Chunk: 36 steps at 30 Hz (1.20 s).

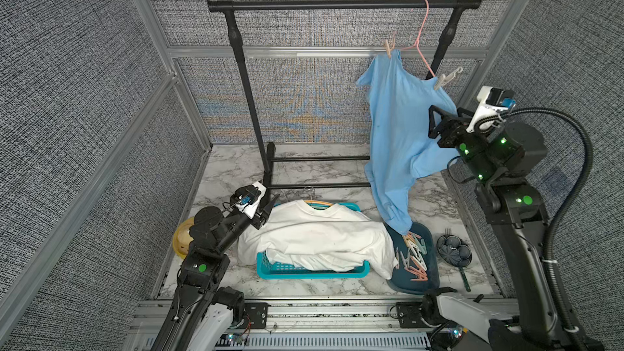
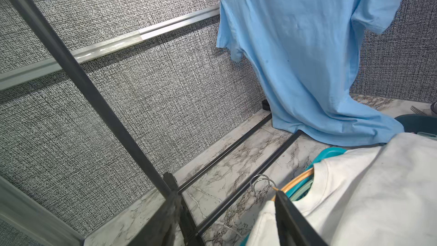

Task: Use clothespins to secure the t-shirt on both sides of the hanger
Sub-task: Hang the hanger on the clothesline.

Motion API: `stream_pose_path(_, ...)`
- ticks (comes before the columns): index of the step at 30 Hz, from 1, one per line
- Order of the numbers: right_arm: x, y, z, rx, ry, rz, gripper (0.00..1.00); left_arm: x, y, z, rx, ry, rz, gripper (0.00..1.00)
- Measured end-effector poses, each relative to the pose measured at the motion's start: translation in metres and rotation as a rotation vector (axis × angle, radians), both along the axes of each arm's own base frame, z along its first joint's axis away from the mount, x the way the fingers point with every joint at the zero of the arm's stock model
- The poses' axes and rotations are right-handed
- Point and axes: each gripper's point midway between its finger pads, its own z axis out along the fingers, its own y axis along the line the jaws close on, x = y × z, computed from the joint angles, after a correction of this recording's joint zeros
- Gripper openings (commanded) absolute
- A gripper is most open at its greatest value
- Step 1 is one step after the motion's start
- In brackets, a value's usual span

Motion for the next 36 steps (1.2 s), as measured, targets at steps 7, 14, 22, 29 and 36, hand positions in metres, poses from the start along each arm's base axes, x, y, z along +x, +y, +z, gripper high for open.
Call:
stream_pose_path(7,-0.046,-0.003,-0.07,0.053,0.185,0.011,0.99,-0.002,0.002,-0.013,0.004,0.018,0.011,0.65)
stream_pose_path(14,-0.058,-0.007,-0.181,0.111,0.392,-0.018,0.99,-0.004,0.003,-0.022,-0.01,0.041,0.014,0.65)
stream_pose_path(22,-0.031,-0.004,-0.325,0.217,0.682,-0.08,0.99,-0.005,0.004,-0.034,-0.015,0.073,0.016,0.65)
stream_pose_path(29,0.029,-0.003,-0.365,0.271,0.741,-0.113,0.87,-0.007,0.004,-0.042,-0.008,0.097,0.016,0.65)
stream_pose_path(36,0.084,0.002,-0.367,0.312,0.717,-0.09,0.05,-0.008,0.004,-0.043,-0.007,0.098,0.016,0.64)
